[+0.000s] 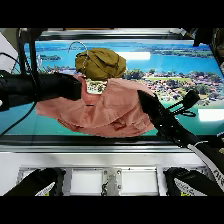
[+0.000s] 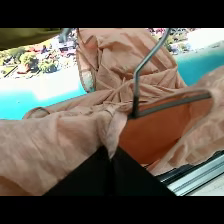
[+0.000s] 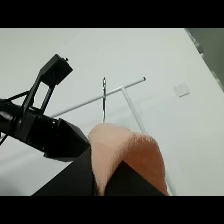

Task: Fold the clothes and pants, and hang the long-sleeved shirts on hangers.

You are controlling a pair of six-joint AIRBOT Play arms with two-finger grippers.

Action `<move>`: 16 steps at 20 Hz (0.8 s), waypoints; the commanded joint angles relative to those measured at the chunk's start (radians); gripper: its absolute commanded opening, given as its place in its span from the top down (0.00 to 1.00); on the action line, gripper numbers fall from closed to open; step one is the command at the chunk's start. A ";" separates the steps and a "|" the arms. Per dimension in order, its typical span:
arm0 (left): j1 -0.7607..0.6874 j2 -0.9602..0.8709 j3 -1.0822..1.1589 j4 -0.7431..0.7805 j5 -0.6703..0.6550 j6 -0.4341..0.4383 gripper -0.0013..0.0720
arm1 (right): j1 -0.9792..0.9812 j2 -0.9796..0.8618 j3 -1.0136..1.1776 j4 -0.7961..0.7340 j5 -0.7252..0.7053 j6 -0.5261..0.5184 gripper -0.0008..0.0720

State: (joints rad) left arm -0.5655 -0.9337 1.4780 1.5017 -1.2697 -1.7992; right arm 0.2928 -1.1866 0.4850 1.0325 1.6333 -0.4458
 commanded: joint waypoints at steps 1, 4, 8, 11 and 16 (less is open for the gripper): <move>-0.039 0.035 -0.069 0.015 0.084 -0.016 0.97 | 0.000 0.021 0.030 0.000 -0.035 0.016 0.98; -0.063 0.035 -0.069 0.015 0.133 -0.016 0.97 | 0.000 0.021 0.036 -0.011 -0.040 0.016 0.98; -0.062 0.061 -0.069 0.014 0.151 -0.026 0.20 | 0.000 0.021 0.036 -0.014 -0.039 0.016 0.98; -0.046 0.130 -0.069 0.014 0.222 -0.035 0.20 | 0.000 0.021 0.036 -0.014 -0.039 0.016 0.98; 0.039 0.246 -0.069 0.015 0.249 -0.061 0.20 | 0.000 0.021 0.038 0.030 -0.035 0.016 0.98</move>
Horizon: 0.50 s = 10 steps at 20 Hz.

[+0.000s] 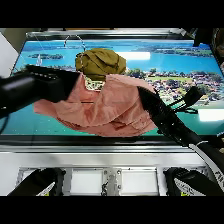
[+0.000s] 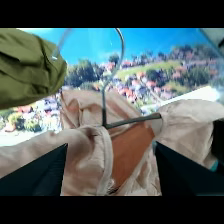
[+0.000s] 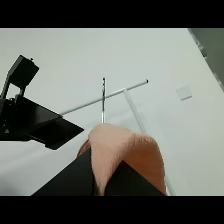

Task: Fold the clothes and pants, and hang the long-sleeved shirts on hangers.

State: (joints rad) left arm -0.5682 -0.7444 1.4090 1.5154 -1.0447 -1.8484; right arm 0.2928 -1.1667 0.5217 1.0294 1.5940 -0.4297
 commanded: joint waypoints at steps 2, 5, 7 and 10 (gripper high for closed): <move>0.077 0.083 0.000 0.000 0.024 -0.012 0.20 | 0.000 0.001 0.002 0.056 0.004 0.000 0.98; 0.106 0.097 0.000 0.002 0.023 -0.012 0.20 | -0.001 0.001 0.017 0.061 0.004 -0.001 0.98; 0.126 0.097 0.000 0.002 0.012 -0.011 0.20 | -0.008 0.004 0.050 0.070 0.004 -0.001 0.98; 0.161 0.097 0.000 0.003 0.007 -0.011 0.20 | -0.073 0.022 0.113 0.064 0.003 -0.001 0.98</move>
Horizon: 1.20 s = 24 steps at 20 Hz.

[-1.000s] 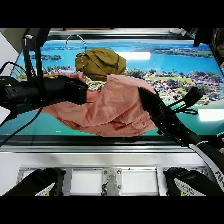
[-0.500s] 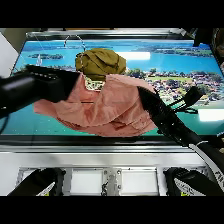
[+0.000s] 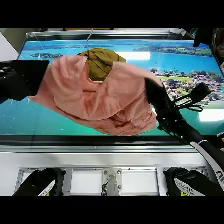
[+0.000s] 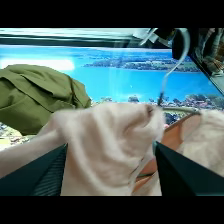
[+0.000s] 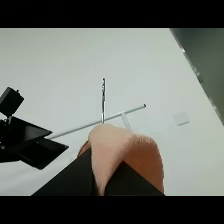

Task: Fold the clothes and pants, and hang the long-sleeved shirts on hangers.

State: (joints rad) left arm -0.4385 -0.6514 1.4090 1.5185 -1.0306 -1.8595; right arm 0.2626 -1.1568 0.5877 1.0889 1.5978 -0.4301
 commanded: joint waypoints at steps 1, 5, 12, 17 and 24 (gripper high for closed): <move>0.047 0.004 0.000 -0.001 -0.007 0.000 0.20 | -0.077 0.022 0.064 0.004 -0.001 0.000 0.98; 0.082 0.004 -0.001 -0.001 -0.008 0.000 0.20 | -0.225 0.068 0.077 0.001 -0.003 0.022 0.98; 0.083 -0.022 -0.005 -0.002 -0.042 0.000 0.20 | -0.445 0.177 0.081 -0.056 -0.066 0.071 0.98; 0.021 -0.116 -0.005 0.000 -0.048 0.001 0.20 | -0.674 0.291 0.109 -0.056 -0.150 0.072 0.98; -0.065 -0.262 -0.005 0.000 -0.007 0.005 0.20 | -1.057 0.357 0.218 -0.056 -0.303 0.129 0.98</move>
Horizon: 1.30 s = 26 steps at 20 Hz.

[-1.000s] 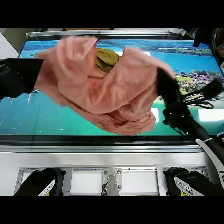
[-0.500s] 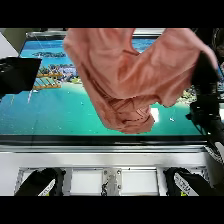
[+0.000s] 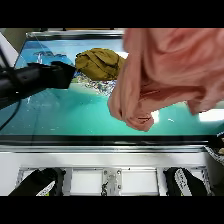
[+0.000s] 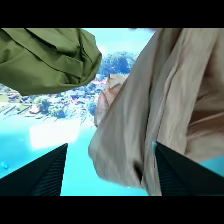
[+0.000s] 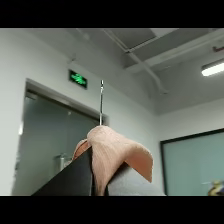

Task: Fold the clothes and pants, and hang the long-sleeved shirts on hangers.

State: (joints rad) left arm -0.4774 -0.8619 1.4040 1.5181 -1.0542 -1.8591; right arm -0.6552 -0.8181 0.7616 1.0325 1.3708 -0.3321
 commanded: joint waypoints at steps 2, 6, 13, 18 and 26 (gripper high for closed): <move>-0.026 -0.079 0.000 0.001 0.019 0.004 0.20 | -0.234 0.018 0.087 0.000 -0.134 0.034 0.98; -0.026 -0.104 0.000 0.001 0.019 0.004 0.20 | -0.390 0.011 0.182 0.000 -0.275 0.027 0.98; -0.018 -0.105 0.000 0.008 0.018 0.021 0.20 | -0.584 -0.074 0.405 0.000 -0.473 0.026 0.98; 0.029 -0.102 0.000 0.007 0.015 0.022 0.20 | -0.681 -0.110 0.517 0.000 -0.511 0.048 0.98; 0.072 -0.065 -0.001 0.009 0.007 0.031 0.20 | -0.776 -0.117 0.559 0.001 -0.630 0.050 0.98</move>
State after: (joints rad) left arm -0.4156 -0.9409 1.4040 1.5265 -1.0435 -1.8355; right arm -1.4017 -0.9298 1.3071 1.0340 0.7753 -0.2867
